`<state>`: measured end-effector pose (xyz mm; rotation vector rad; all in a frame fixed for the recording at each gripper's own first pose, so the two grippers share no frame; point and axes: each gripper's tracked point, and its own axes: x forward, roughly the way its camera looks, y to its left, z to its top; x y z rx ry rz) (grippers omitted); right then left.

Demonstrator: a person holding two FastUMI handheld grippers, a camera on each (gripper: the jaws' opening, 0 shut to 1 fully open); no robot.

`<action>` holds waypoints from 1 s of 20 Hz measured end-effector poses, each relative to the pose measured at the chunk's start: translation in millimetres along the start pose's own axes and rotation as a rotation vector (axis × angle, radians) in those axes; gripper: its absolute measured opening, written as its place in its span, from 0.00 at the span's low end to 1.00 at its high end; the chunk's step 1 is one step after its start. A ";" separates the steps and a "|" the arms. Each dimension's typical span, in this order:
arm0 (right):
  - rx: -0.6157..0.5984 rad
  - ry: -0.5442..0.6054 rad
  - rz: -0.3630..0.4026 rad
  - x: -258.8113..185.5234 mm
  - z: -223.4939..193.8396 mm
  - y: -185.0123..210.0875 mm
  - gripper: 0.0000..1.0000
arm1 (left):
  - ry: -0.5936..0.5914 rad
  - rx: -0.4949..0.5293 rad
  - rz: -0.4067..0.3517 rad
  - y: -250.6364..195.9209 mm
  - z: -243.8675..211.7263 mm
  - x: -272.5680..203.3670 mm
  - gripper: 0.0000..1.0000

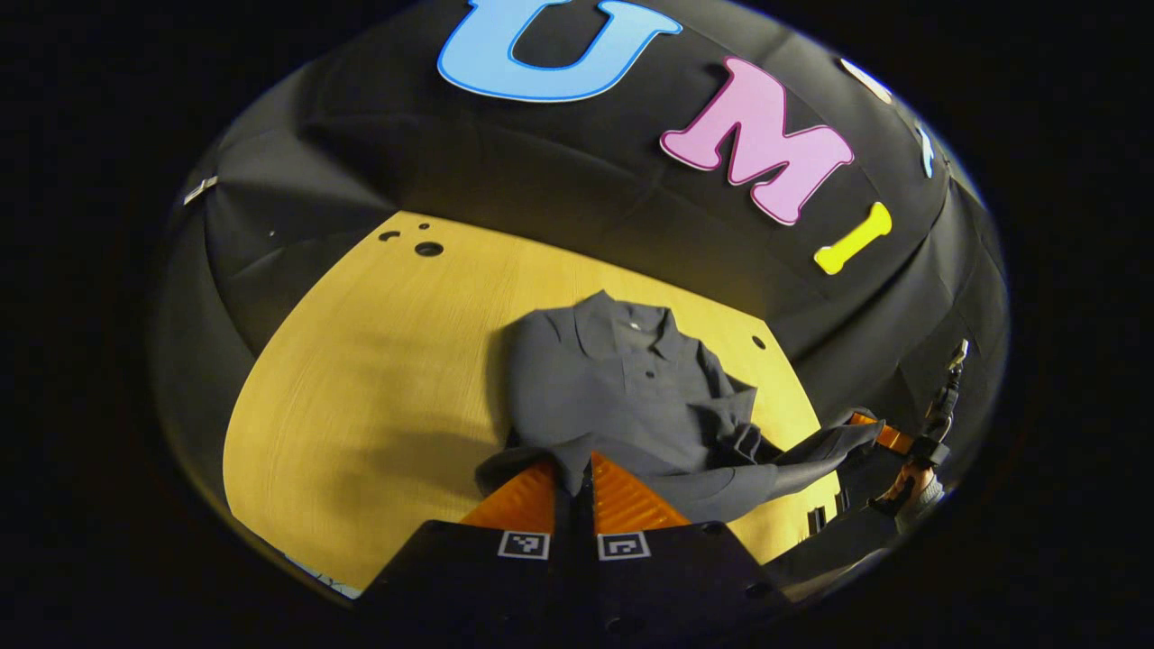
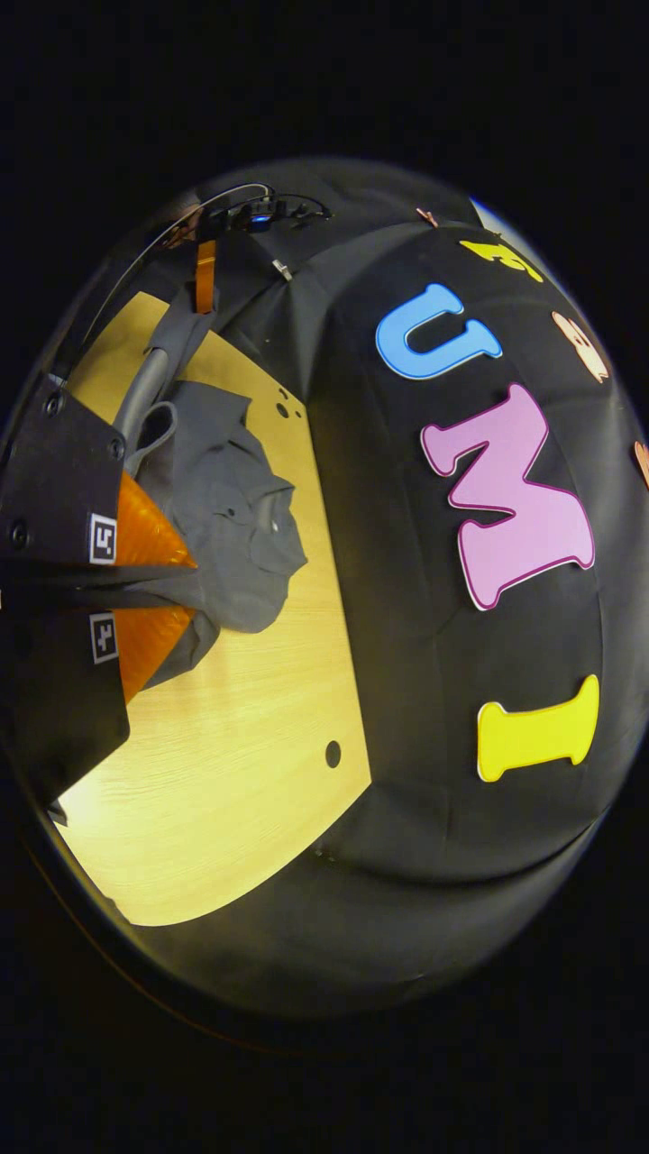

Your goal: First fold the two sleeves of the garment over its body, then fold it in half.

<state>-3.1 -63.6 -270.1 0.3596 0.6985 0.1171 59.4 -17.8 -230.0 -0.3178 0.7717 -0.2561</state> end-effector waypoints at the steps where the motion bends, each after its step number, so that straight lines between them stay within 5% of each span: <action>1: -0.011 -0.003 0.008 9.4 5.7 1.6 0.05 | -0.010 0.006 -0.002 -1.2 9.9 7.6 0.05; 20: -0.030 -0.088 -0.071 170.2 49.7 -54.7 0.05 | -0.185 0.059 0.015 15.9 129.6 154.6 0.05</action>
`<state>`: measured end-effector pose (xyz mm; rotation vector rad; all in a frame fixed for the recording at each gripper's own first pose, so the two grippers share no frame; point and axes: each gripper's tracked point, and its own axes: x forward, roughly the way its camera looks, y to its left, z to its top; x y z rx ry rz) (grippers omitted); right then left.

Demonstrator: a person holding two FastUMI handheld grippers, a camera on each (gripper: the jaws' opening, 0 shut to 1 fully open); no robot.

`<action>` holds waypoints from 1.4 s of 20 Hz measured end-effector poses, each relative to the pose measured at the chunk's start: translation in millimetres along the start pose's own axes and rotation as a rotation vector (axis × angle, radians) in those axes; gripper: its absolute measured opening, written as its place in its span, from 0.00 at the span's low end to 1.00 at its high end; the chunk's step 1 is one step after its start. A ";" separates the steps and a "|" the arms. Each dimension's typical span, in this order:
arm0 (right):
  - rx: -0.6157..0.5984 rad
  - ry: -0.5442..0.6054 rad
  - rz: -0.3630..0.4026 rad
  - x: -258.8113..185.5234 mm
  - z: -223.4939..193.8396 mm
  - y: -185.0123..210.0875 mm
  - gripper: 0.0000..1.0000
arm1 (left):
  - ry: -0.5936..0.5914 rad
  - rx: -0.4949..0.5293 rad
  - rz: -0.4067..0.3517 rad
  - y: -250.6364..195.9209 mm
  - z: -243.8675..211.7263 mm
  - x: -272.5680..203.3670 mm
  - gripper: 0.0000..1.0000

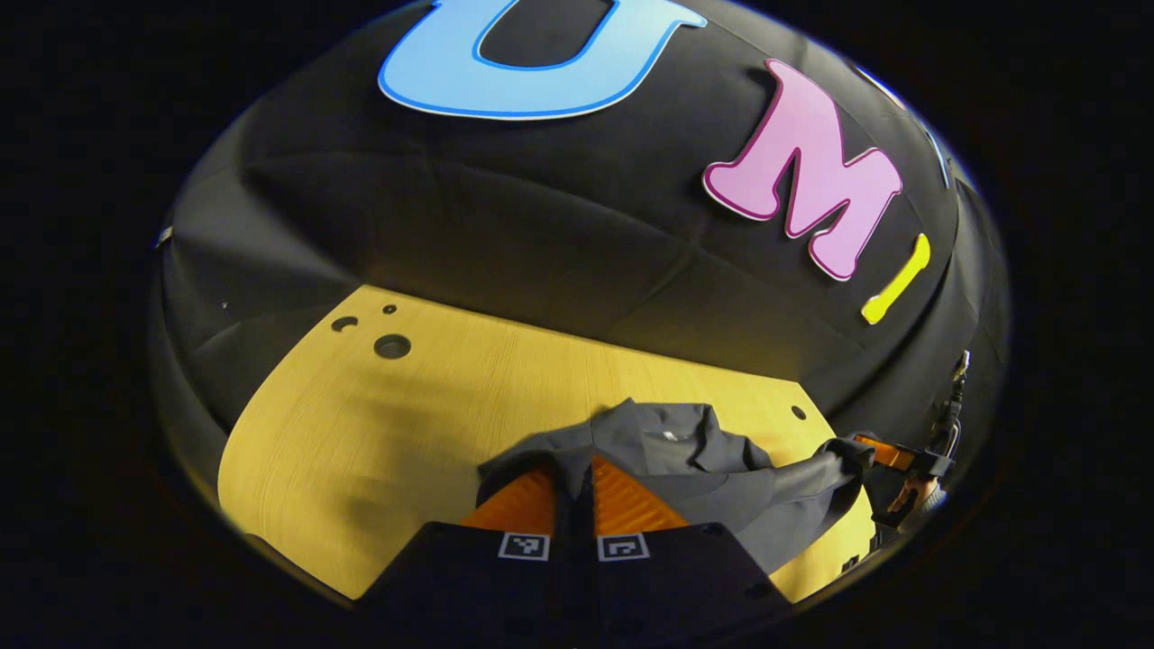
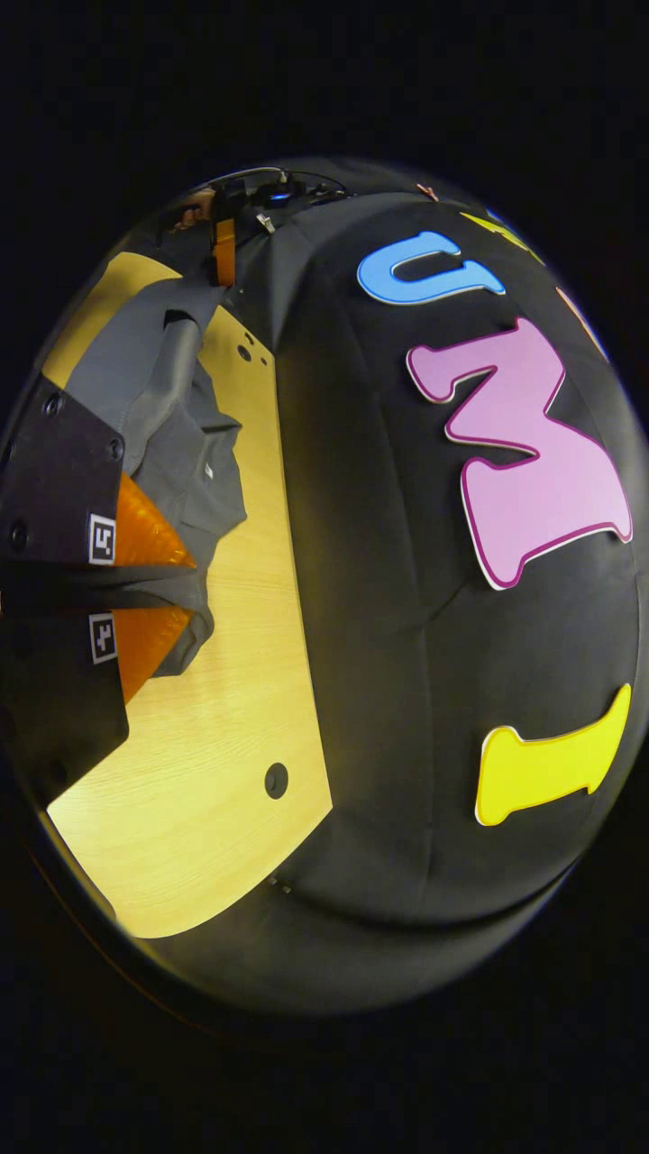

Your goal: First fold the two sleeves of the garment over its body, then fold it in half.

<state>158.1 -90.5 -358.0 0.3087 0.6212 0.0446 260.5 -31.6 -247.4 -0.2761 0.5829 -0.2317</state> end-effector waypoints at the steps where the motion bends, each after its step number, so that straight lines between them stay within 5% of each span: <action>1: -0.002 0.000 -0.005 7.8 -2.0 -2.2 0.05 | -0.001 0.012 0.001 1.3 0.4 11.8 0.05; 8: -0.029 0.032 -0.031 61.1 -27.4 -23.0 0.05 | 0.044 0.126 0.039 23.6 -16.0 85.5 0.05; 22: -0.042 0.176 -0.095 110.6 -91.2 -40.1 0.08 | 0.157 0.052 0.135 56.3 -76.7 131.2 0.05; 26: -0.081 0.187 -0.148 104.5 -91.0 -39.7 0.20 | 0.142 0.122 0.182 55.1 -74.0 124.7 0.12; 28: -0.106 0.194 -0.178 97.7 -90.2 -43.3 0.33 | 0.159 0.144 0.209 53.2 -78.2 122.8 0.24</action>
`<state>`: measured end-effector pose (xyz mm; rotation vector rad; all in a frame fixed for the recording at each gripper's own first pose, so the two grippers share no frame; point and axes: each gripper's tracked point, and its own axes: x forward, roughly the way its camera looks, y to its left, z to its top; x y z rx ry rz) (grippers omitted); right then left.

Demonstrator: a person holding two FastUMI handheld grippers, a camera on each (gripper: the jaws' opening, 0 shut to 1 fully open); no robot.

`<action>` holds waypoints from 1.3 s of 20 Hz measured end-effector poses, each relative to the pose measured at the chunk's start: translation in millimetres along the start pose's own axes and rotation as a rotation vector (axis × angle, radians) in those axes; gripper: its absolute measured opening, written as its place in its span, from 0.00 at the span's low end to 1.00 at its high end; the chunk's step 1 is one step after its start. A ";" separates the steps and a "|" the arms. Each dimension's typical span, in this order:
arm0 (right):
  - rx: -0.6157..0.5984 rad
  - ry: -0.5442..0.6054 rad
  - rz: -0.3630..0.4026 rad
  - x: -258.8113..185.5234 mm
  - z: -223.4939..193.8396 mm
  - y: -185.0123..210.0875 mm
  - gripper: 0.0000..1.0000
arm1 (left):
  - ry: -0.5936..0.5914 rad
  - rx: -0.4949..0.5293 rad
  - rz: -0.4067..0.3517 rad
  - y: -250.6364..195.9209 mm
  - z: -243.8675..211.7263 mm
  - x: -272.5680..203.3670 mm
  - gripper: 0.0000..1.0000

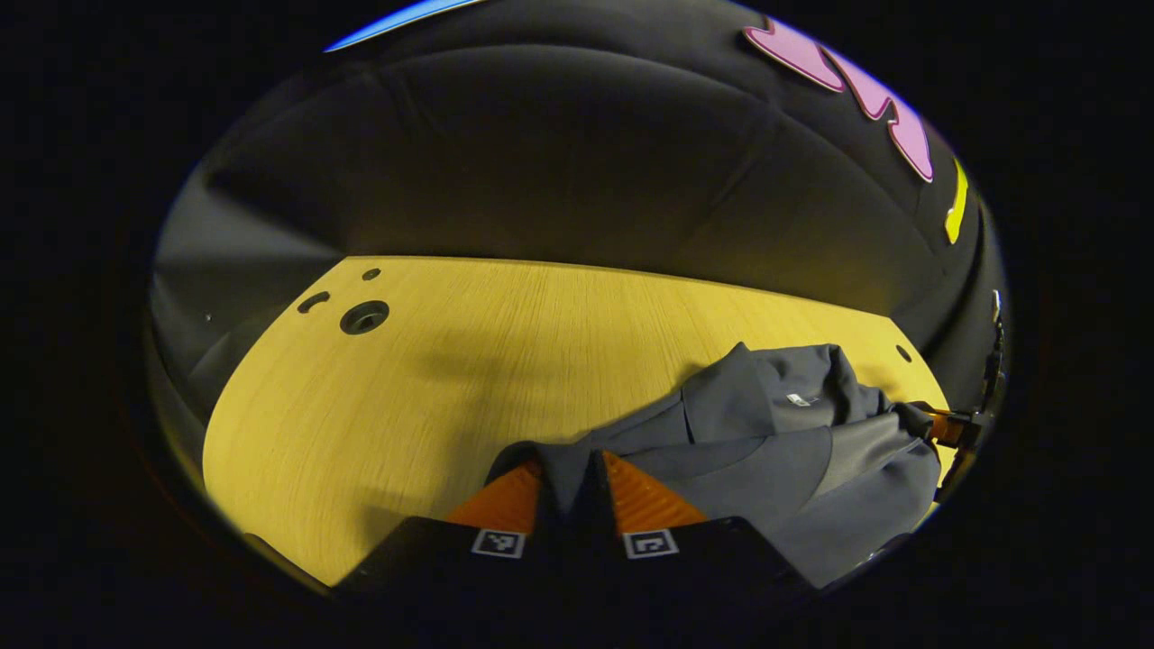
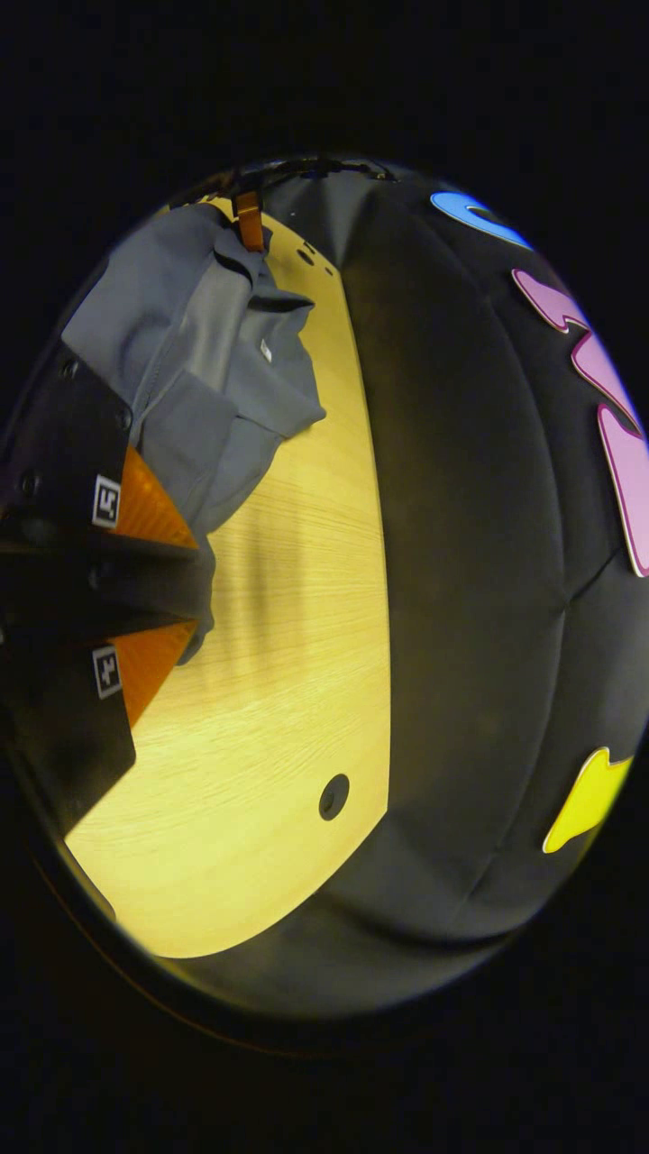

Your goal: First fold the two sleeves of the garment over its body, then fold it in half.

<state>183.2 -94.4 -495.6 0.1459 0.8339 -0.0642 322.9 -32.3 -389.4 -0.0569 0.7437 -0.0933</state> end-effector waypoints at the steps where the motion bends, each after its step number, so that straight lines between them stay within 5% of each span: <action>1: -0.011 -0.009 -0.012 -4.3 3.6 -1.2 0.35 | -0.001 0.014 0.007 -0.1 0.1 -2.7 0.37; 2: -0.018 -0.023 -0.013 -9.9 8.1 -0.3 0.50 | -0.008 0.023 0.007 -2.4 2.5 -6.4 0.50; 3: -0.020 -0.035 -0.010 -14.7 12.3 1.2 0.44 | -0.011 0.032 0.004 -5.3 1.5 -12.2 0.65; 5: -0.012 -0.041 0.007 -27.7 17.0 7.0 0.64 | -0.025 0.047 0.008 -9.0 2.0 -23.6 0.80; 6: -0.014 -0.048 0.000 -35.4 21.1 6.2 0.62 | -0.033 0.052 0.015 -9.6 3.5 -30.6 0.85; 7: -0.014 -0.066 -0.003 -45.5 27.4 7.2 0.81 | -0.042 0.050 0.003 -13.9 4.8 -38.3 0.95; 18: 0.049 -0.223 0.059 -187.1 75.6 42.1 0.87 | -0.210 0.098 -0.111 -54.7 29.7 -184.4 0.96; 26: 0.004 -0.276 0.122 -274.5 64.3 80.7 0.90 | -0.246 0.089 -0.158 -72.6 8.6 -280.2 0.96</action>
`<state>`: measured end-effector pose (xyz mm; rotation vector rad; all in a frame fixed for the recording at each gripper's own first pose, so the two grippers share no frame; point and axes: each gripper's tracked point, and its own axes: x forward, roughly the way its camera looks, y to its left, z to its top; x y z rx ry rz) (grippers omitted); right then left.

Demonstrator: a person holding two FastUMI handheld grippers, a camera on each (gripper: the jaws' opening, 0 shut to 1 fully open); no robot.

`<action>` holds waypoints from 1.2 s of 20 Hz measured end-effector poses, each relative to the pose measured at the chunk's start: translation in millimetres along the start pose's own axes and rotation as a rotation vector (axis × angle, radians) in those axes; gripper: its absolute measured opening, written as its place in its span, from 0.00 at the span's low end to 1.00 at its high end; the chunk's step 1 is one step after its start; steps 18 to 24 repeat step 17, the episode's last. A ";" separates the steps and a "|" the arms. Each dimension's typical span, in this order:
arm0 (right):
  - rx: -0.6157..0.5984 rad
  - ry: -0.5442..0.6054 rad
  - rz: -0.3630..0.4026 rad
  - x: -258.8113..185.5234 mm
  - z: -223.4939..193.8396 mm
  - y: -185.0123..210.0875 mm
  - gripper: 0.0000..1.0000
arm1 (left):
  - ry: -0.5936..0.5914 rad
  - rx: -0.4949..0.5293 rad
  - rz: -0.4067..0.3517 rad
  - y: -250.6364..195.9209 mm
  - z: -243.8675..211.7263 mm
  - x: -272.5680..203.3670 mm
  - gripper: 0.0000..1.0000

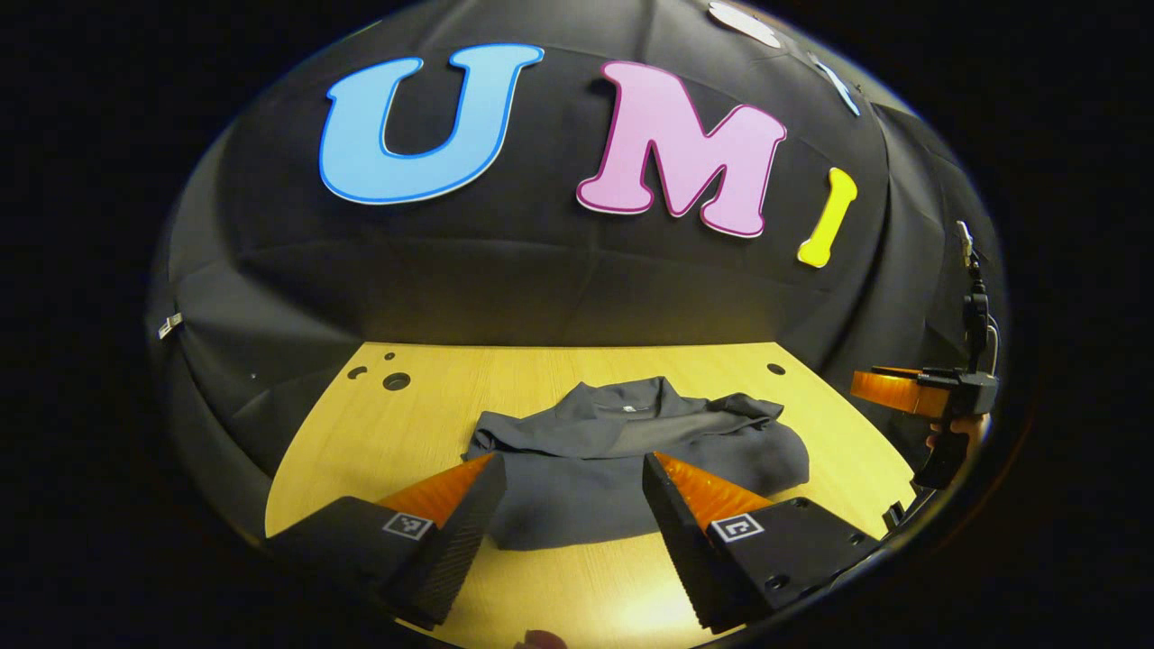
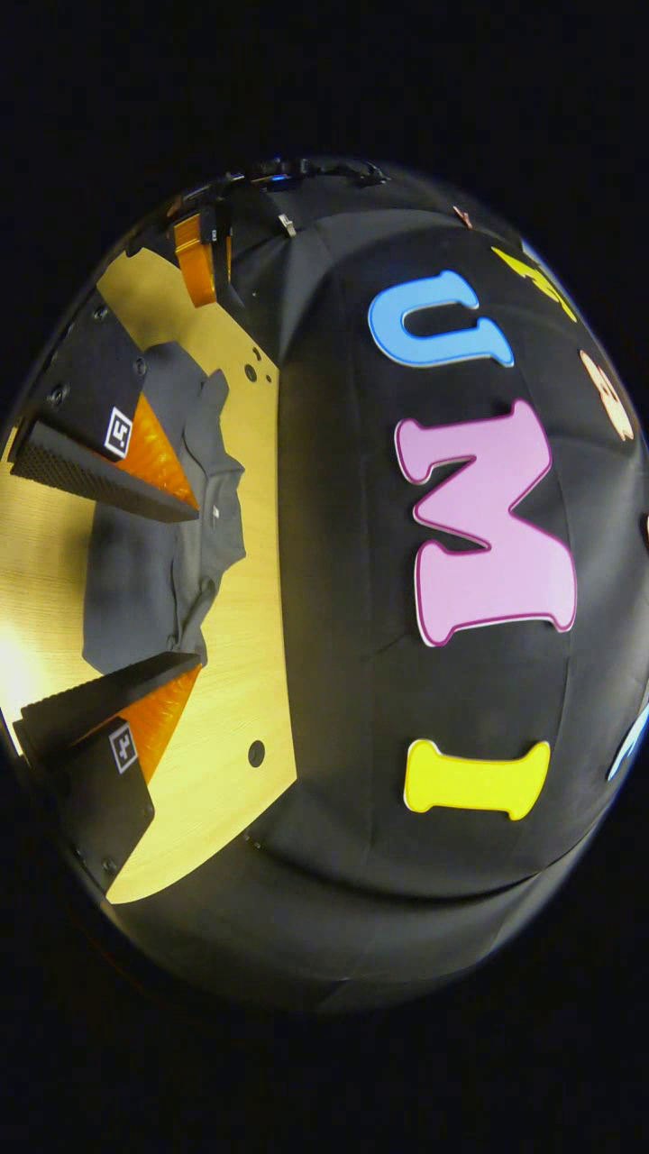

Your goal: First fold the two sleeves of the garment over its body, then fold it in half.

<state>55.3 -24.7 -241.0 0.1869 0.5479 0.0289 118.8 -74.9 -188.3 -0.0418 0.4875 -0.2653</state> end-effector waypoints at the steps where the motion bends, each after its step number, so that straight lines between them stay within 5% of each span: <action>1: -0.014 -0.001 0.010 -8.7 -0.6 4.7 0.90 | -0.002 0.008 0.002 -0.8 -1.5 -9.2 0.96; 7: 0.004 -0.003 0.098 -46.9 -15.6 29.3 0.90 | 0.015 0.056 0.028 -9.2 -22.3 -57.4 0.96; 17: 0.001 0.205 0.140 -77.4 -88.4 53.3 0.93 | 0.051 0.035 0.050 -31.9 -63.0 -96.6 0.96; 24: 0.001 0.205 0.140 -77.4 -88.4 53.3 0.93 | 0.051 0.035 0.050 -31.9 -63.0 -96.6 0.96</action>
